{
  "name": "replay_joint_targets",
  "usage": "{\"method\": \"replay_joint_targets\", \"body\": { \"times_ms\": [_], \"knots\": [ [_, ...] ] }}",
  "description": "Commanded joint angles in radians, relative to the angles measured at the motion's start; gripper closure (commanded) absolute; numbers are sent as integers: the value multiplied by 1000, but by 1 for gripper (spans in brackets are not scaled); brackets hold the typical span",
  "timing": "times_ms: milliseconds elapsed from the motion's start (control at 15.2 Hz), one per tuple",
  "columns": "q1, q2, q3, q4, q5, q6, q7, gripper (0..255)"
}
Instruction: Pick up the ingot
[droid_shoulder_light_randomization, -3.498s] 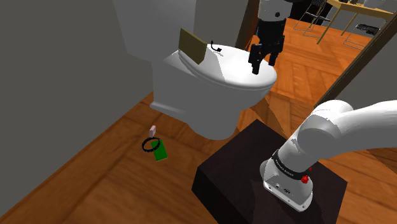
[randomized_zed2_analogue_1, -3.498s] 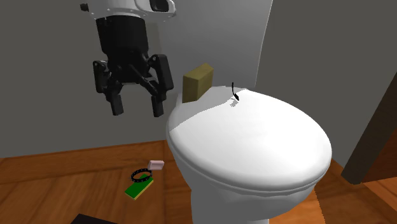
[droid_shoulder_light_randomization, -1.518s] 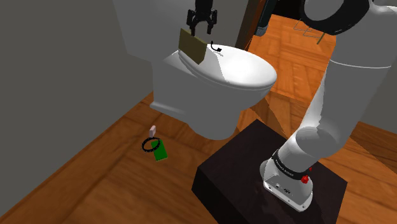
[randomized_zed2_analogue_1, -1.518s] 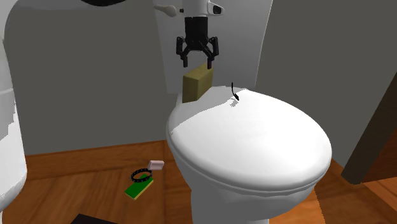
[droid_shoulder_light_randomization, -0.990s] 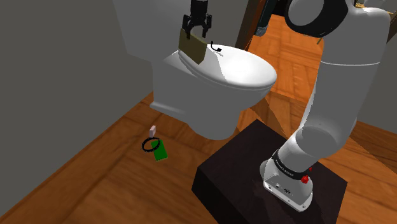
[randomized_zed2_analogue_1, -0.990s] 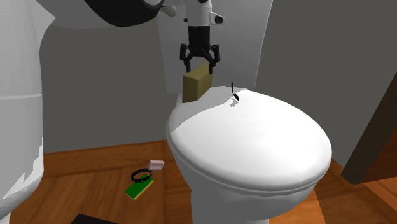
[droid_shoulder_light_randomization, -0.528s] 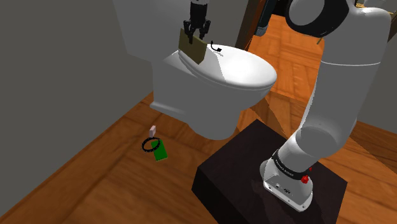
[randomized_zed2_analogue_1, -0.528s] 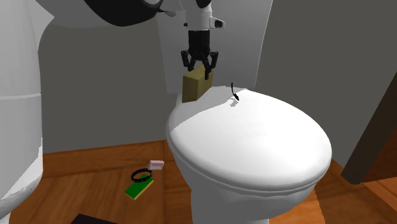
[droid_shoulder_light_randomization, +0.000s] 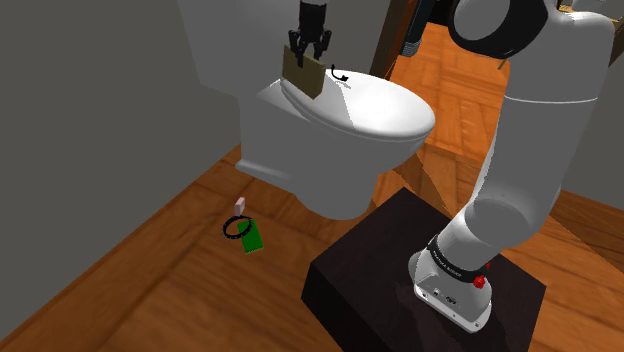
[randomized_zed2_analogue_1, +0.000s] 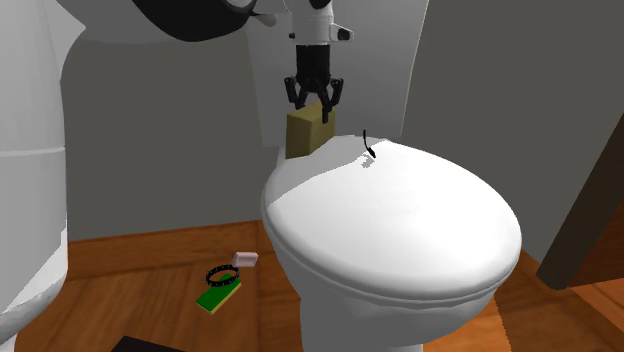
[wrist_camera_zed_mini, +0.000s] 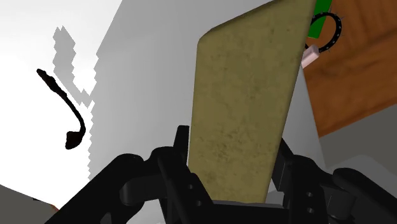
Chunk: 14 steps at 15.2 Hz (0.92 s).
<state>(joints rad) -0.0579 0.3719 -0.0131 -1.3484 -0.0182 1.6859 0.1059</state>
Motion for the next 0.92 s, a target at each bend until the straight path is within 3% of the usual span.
{"method": "replay_joint_targets", "body": {
  "times_ms": [0, 858],
  "knots": [
    [0, 4, 0, 30, 0, -25, 0, 255],
    [0, 58, 0, 278, 1, -220, -4, 255]
  ]
}}
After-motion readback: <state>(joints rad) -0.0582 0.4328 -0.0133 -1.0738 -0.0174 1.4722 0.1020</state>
